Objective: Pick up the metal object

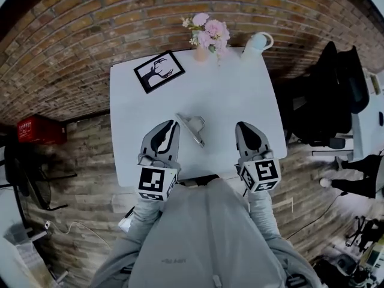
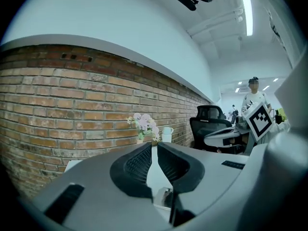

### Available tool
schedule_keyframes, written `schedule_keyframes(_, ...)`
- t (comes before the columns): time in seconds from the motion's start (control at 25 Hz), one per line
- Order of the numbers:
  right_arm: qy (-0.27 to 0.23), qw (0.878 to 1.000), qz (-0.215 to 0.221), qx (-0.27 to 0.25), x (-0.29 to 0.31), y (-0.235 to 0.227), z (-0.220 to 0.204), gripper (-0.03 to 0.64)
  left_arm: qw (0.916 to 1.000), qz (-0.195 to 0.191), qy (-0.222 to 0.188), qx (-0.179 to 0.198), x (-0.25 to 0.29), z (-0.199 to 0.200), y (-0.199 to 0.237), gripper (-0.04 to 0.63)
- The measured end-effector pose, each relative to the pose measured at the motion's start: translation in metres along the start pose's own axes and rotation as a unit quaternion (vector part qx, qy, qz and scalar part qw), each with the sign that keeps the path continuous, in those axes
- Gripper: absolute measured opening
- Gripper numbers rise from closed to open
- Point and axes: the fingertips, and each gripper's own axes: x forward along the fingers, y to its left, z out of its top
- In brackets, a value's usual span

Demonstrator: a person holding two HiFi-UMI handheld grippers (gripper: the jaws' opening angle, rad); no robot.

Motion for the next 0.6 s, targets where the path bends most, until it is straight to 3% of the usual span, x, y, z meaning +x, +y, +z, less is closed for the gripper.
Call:
schedule_keyframes(0.36, -0.006, 0.998, 0.059, -0.009, 0.016, -0.027, 0.006, 0.025, 0.9988, 0.046, 0.014, -0.013, 0.019, -0.002, -0.008, 0.143)
schedule_keyframes(0.6, -0.007, 0.997, 0.076, -0.008, 0.02, -0.037, 0.005, 0.025, 0.9982, 0.052, 0.026, -0.013, 0.02, -0.005, -0.014, 0.207)
